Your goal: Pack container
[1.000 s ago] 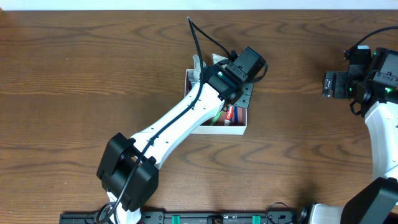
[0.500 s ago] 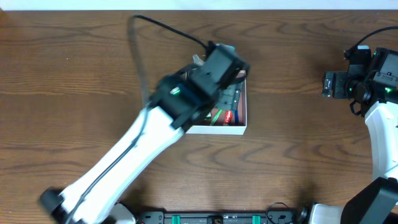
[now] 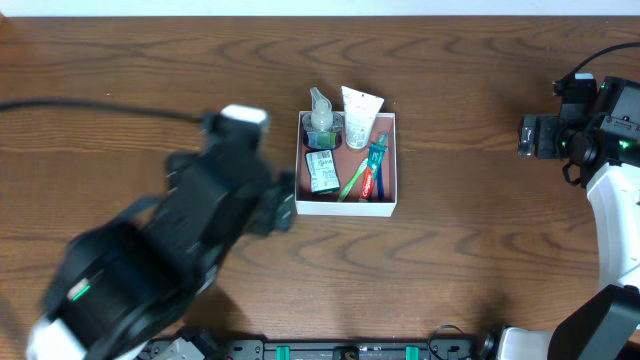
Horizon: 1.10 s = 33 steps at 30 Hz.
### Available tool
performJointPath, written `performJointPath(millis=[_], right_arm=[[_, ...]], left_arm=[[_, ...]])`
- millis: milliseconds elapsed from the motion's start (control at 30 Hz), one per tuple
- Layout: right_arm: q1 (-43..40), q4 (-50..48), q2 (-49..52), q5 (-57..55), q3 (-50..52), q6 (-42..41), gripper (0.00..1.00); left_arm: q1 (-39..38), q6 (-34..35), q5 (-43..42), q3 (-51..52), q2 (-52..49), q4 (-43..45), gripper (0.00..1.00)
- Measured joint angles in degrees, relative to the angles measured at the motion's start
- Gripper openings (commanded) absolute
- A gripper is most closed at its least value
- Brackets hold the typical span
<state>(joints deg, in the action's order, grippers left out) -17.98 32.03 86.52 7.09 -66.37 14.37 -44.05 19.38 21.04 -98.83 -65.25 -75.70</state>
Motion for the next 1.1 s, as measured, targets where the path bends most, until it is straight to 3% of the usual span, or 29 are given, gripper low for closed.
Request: performJointPath(millis=[367,567,700,833,1100], right_arm=[[0.0,0.0,0.0,0.0,0.0,0.0,0.99],[0.0,0.0,0.0,0.0,0.0,0.0,0.99],[0.0,0.0,0.0,0.0,0.0,0.0,0.99],[0.0,0.1,0.0,0.0,0.0,0.0,0.99],[0.0,0.0,0.0,0.0,0.0,0.0,0.99]], left_arm=[[0.6,-0.8,5.1,0.0,18.3,-12.9,0.98],[11.7,-0.8,5.3,5.4,26.3,-8.8,0.98],[21.6,-2.4,2.4,14.5,31.7,1.6,0.98],[30.7,-8.2,-5.0,28.8,38.4,18.5,0.98],[40.9,-16.9,-19.3,54.4,47.8,46.7,0.98]])
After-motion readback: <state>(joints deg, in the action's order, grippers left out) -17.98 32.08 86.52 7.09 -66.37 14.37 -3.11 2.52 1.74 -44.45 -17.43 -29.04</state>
